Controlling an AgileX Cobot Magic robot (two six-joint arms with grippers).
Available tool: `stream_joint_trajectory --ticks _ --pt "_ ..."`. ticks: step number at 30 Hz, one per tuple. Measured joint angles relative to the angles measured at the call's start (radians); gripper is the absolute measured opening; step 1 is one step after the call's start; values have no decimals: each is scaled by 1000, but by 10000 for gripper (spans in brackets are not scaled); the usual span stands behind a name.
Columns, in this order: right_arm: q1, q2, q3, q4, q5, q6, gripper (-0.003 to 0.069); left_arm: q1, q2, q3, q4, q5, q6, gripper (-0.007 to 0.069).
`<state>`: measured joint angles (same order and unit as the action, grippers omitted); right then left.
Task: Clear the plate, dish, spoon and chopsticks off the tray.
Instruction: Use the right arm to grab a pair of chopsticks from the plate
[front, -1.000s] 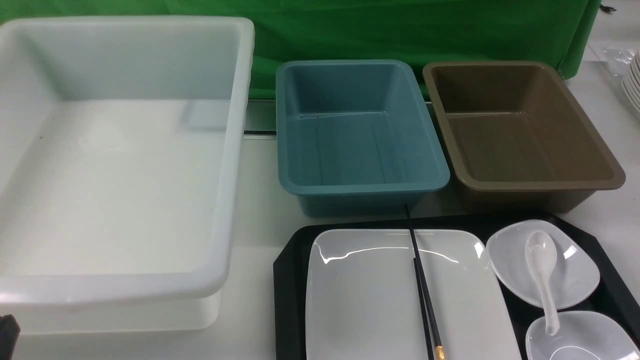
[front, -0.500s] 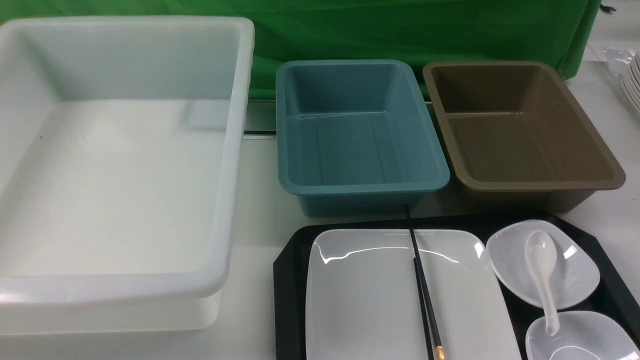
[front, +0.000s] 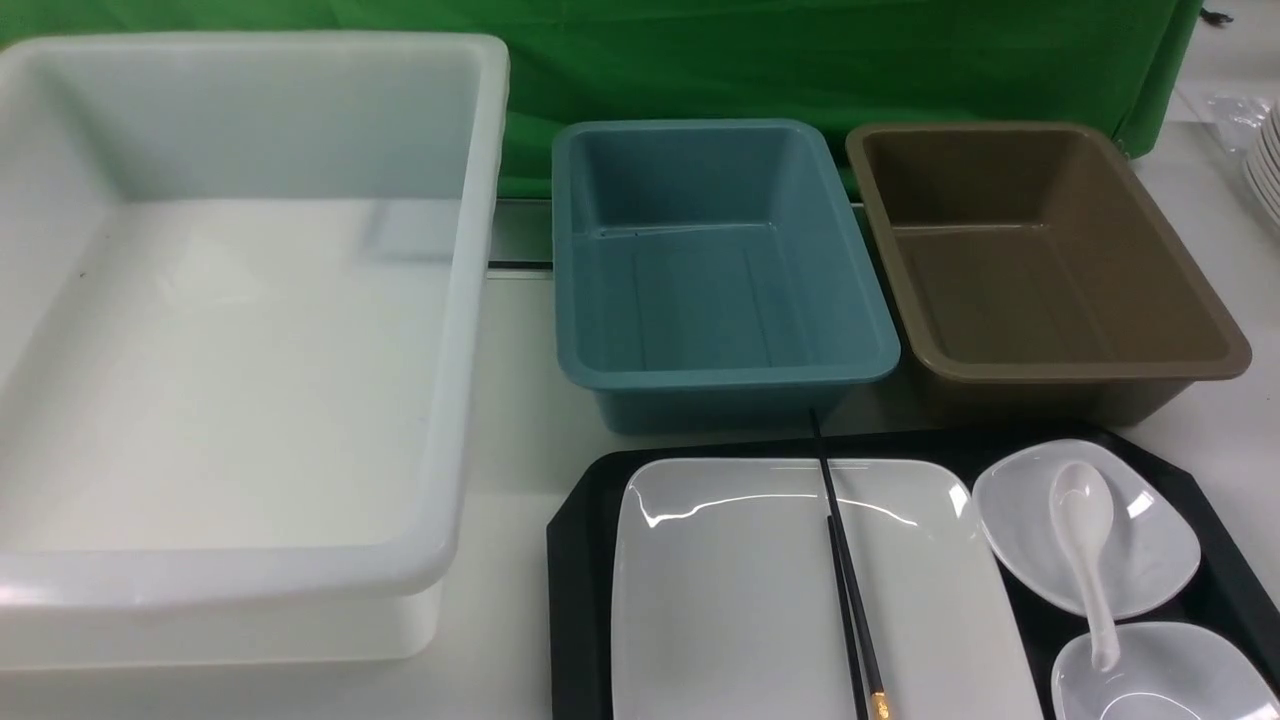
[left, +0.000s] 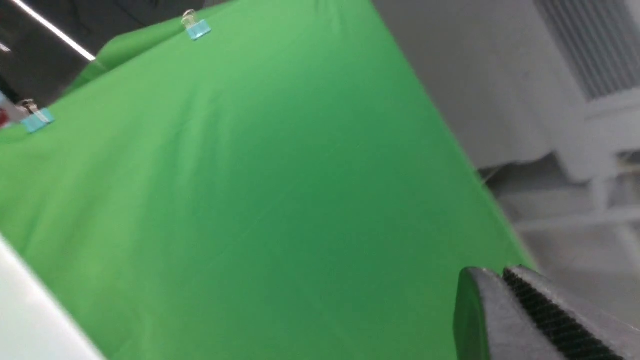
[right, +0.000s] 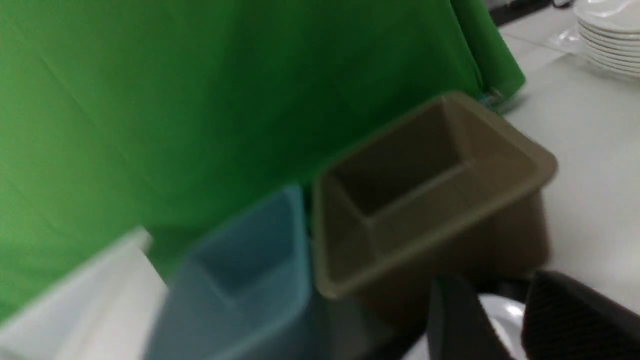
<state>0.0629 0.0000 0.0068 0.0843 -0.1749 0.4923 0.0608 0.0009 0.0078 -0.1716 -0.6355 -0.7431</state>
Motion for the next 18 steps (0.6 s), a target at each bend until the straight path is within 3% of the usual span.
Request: stream_joint_trajectory --ticks 6,8,10,13,14,16,18 --pt "0 0 0 14 -152 49 235 0 0 -6 -25 -18 4 17" --pt "0 3 0 14 -248 50 214 0 -1 -58 -16 95 17 17" --pt "0 8 -42 12 -245 52 183 0 0 -168 42 262 47 17" --pt "1 62 -255 -57 14 20 92 0 52 -399 172 680 93 17" --pt "2 75 -291 -61 61 14 85 0 57 -430 188 708 99 17" --pt "22 224 -570 -94 434 -150 25 0 180 -626 223 1103 281 17" --pt "40 320 -708 -95 612 -256 21 0 263 -715 211 1265 407 17"
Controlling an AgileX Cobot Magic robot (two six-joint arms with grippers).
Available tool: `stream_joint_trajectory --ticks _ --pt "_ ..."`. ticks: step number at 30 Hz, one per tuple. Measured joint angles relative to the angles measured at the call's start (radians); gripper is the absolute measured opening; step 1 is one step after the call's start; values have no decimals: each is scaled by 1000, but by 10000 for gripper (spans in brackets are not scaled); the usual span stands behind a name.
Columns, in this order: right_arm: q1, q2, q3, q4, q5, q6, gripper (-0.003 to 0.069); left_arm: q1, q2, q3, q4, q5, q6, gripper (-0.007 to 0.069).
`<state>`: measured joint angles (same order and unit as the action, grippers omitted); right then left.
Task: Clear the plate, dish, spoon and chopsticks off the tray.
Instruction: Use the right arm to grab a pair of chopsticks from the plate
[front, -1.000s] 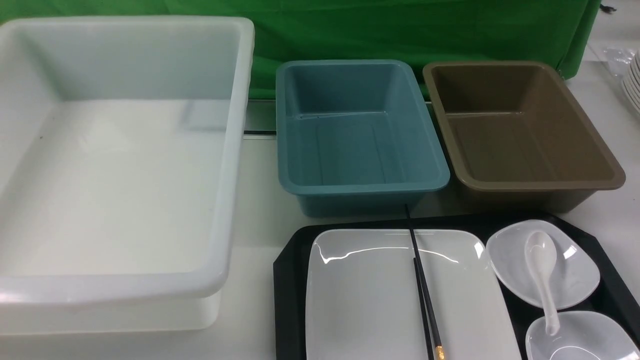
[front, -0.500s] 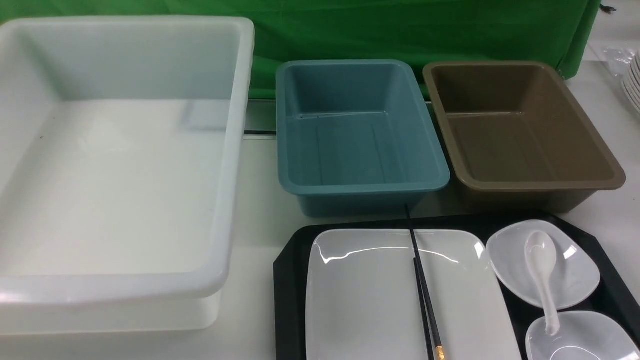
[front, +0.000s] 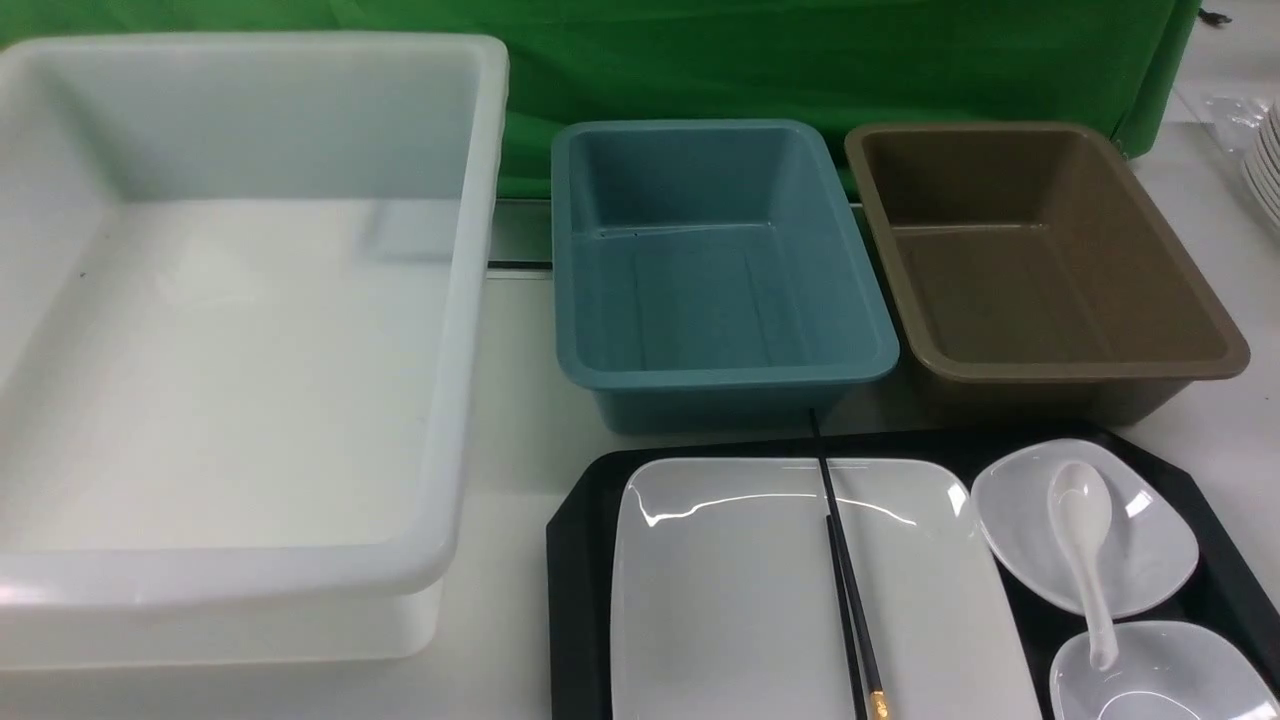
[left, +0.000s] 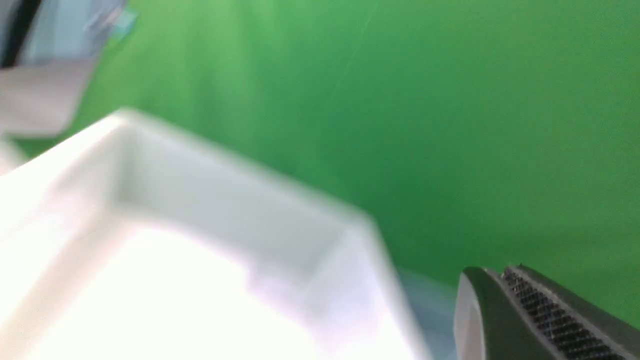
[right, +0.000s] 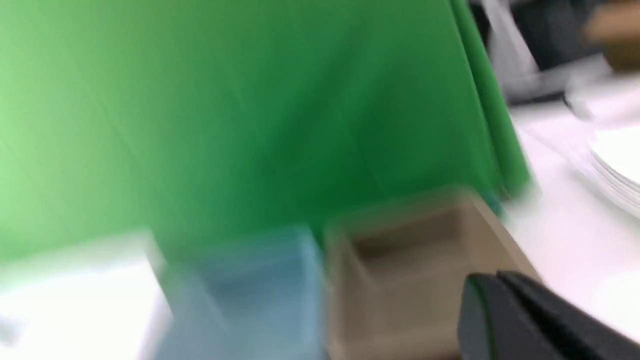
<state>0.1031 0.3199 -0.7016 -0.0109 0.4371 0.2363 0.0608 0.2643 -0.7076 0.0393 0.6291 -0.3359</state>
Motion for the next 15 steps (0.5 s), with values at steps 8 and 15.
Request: stream_joint_trajectory --ticks 8,15 --pt "160 590 -362 117 585 -236 38 0 413 -147 -148 569 263 17" --pt "374 890 -370 107 516 -255 144 0 453 -148 -165 562 318 17"
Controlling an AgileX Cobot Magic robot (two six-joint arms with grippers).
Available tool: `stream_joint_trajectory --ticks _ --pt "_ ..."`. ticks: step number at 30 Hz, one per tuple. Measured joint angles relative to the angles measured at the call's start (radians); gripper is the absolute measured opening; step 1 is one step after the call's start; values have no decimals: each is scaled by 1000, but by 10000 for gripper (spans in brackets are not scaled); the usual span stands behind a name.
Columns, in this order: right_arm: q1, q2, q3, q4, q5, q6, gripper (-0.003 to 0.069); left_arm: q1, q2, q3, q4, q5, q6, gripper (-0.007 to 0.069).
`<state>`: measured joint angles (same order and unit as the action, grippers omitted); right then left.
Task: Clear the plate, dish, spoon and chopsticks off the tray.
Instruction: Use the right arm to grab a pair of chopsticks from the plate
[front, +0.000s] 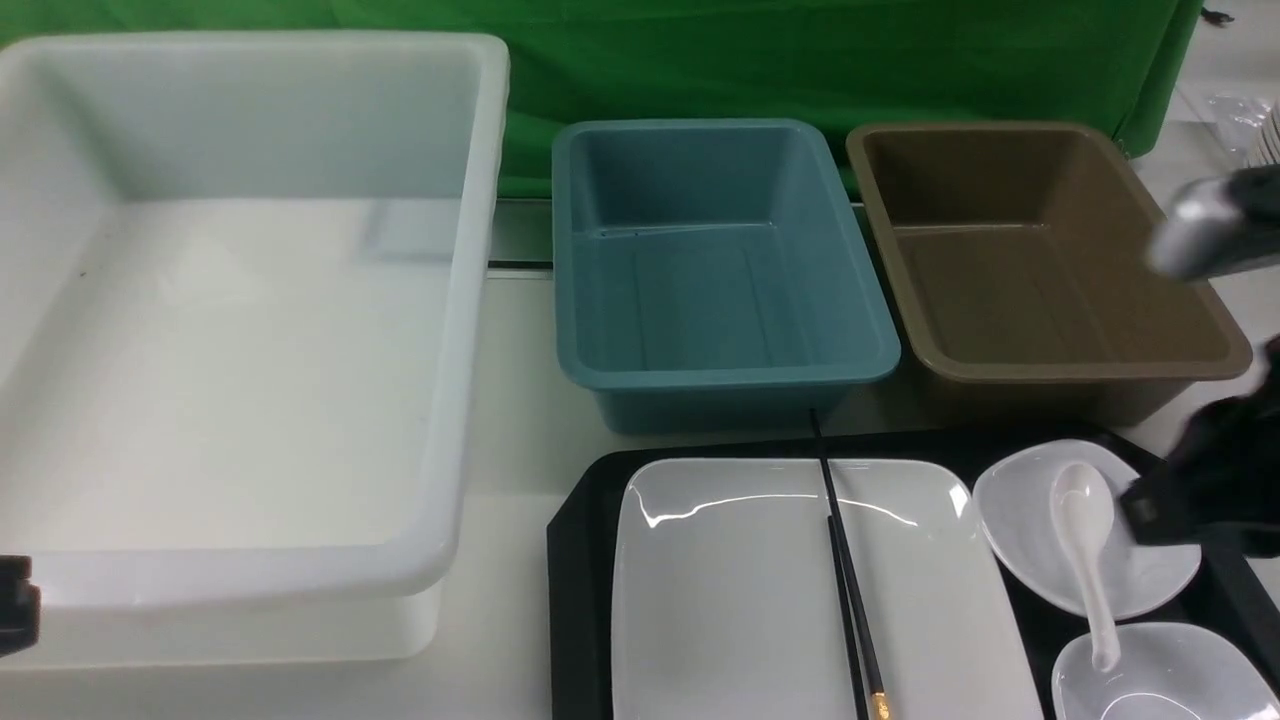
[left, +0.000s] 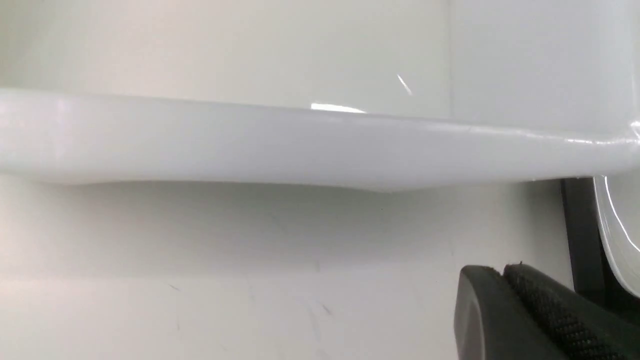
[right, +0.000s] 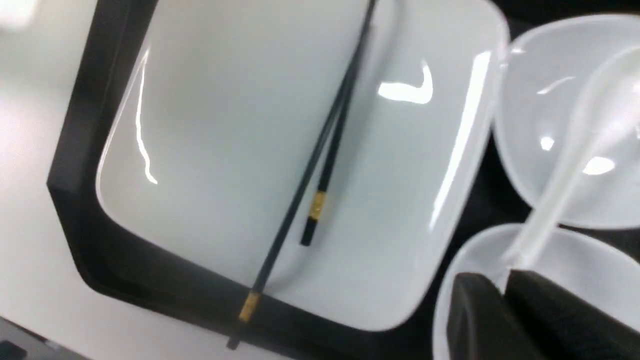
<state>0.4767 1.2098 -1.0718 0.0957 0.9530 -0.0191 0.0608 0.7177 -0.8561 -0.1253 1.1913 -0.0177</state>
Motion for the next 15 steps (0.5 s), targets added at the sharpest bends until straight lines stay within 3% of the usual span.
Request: stream_joint_trajectory --ticks 3,6,8,11,15 --pt "76 119 0 -27 -64 8 247 0 -1 -3 0 -1 9 17" --pt "129 264 0 -43 -151 61 431 0 0 -4 3 1 11 17" --pt "139 324 0 -47 -189 84 509 0 0 -4 9 3 11 17" --pt "144 403 0 -49 -239 106 563 0 0 -4 20 3 11 17" --pt "146 508 0 -52 -285 118 577 0 0 -4 22 -2 18 17"
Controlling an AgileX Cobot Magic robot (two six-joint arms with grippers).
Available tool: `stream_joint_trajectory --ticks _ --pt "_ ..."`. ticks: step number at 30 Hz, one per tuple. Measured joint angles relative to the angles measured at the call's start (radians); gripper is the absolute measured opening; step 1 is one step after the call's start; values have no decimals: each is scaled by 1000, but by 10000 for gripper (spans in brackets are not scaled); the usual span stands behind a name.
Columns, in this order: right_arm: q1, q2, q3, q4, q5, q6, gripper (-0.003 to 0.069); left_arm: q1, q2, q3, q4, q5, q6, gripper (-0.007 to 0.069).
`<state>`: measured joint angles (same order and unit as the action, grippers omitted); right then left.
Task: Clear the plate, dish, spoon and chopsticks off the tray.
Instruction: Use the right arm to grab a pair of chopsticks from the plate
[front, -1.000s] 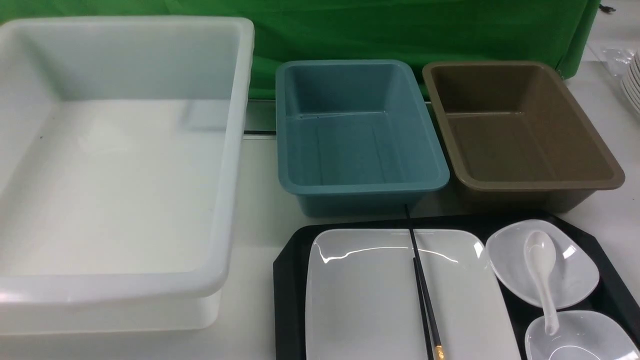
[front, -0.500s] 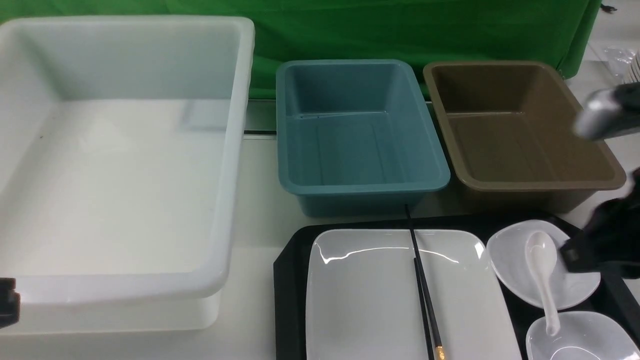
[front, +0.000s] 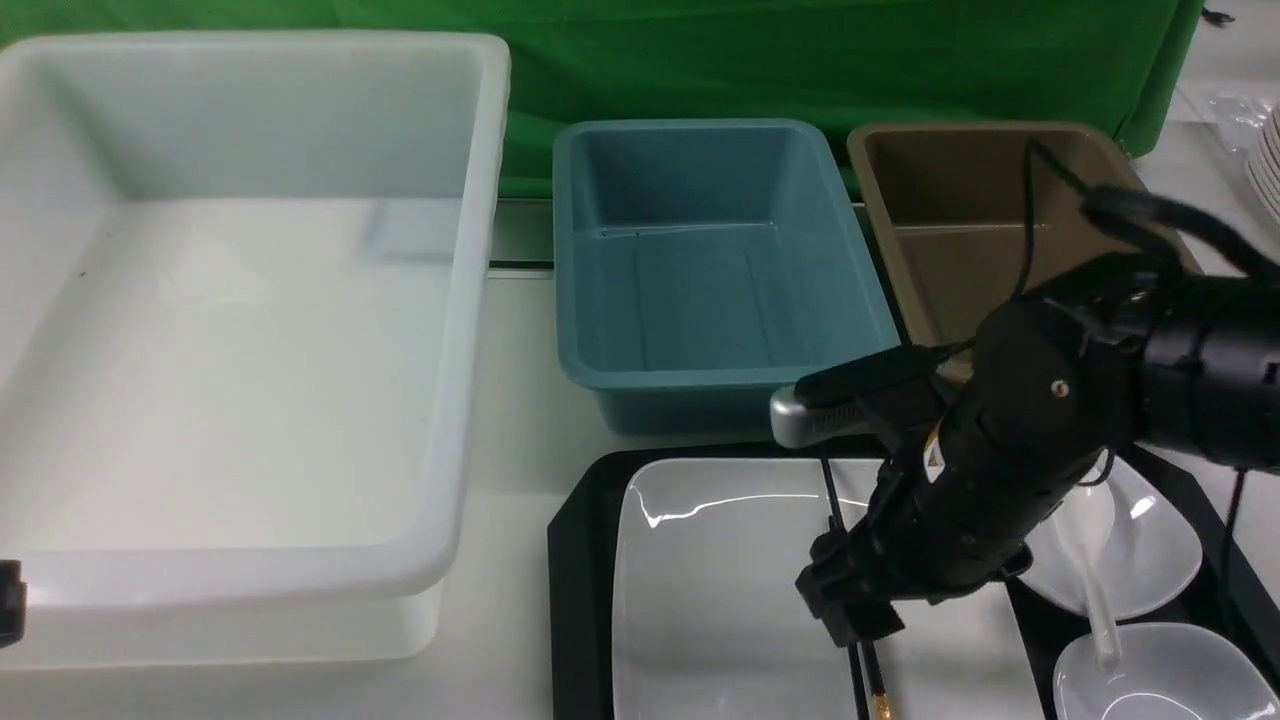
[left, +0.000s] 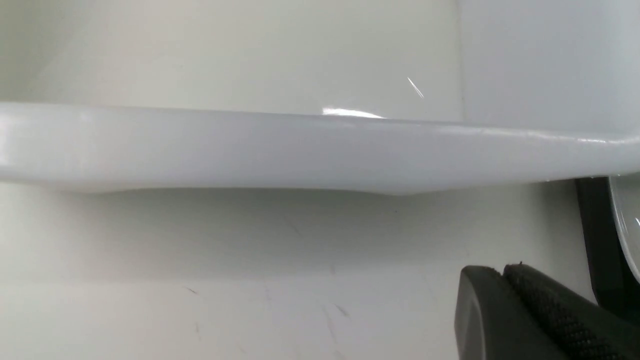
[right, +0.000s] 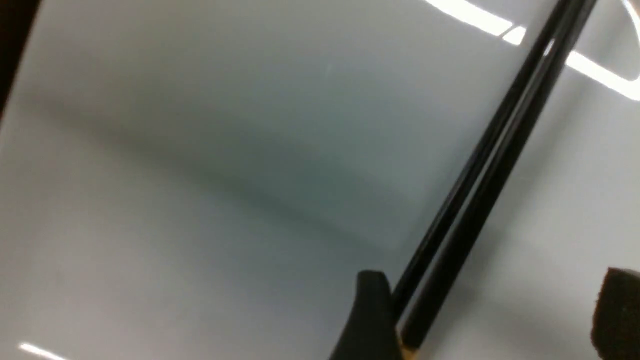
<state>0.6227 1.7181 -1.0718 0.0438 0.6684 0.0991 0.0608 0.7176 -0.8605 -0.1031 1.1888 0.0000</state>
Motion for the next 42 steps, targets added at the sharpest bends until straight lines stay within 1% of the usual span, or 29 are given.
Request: stream_joint_trajectory --ticks 5,8,9,10,11,13,14,16,21,27,28,29,30,31,39,42 --pt "8 73 0 -2 -21 16 577 0 0 0 1 -32 0 17" --pt "15 97 -4 -8 -26 20 559 0 0 0 1 -37 0 17" --pt "16 101 -7 -16 -26 20 505 0 0 0 1 -39 0 17" --pt "16 101 -7 -16 -26 20 496 0 0 0 1 -40 0 17" --pt "16 102 -9 -18 -25 20 389 0 0 0 1 -40 0 17" --pt "17 102 -10 -18 -25 21 239 0 0 0 1 -41 0 17" --pt "17 102 -10 -18 -24 21 178 0 0 0 1 -43 0 17" --pt "17 102 -10 -16 -23 21 121 0 0 0 1 -45 0 17" --pt "17 92 -10 -6 -14 20 125 0 0 0 0 -47 0 17" --pt "32 -15 -9 1 24 3 125 0 0 0 -3 -47 0 17" --pt "36 -37 -9 9 28 -5 124 0 0 0 -3 -47 0 17" --pt "36 -57 -9 19 36 -13 106 0 0 0 -3 -47 0 17" --pt "36 -71 -11 28 47 -23 84 0 0 0 -3 -47 0 17" --pt "36 -85 -17 34 64 -33 79 0 0 0 -3 -47 0 17" --pt "24 -114 -159 48 203 -81 79 0 0 0 -15 -54 0 17" --pt "22 -114 -164 64 239 -99 79 0 0 0 -16 -54 0 17"
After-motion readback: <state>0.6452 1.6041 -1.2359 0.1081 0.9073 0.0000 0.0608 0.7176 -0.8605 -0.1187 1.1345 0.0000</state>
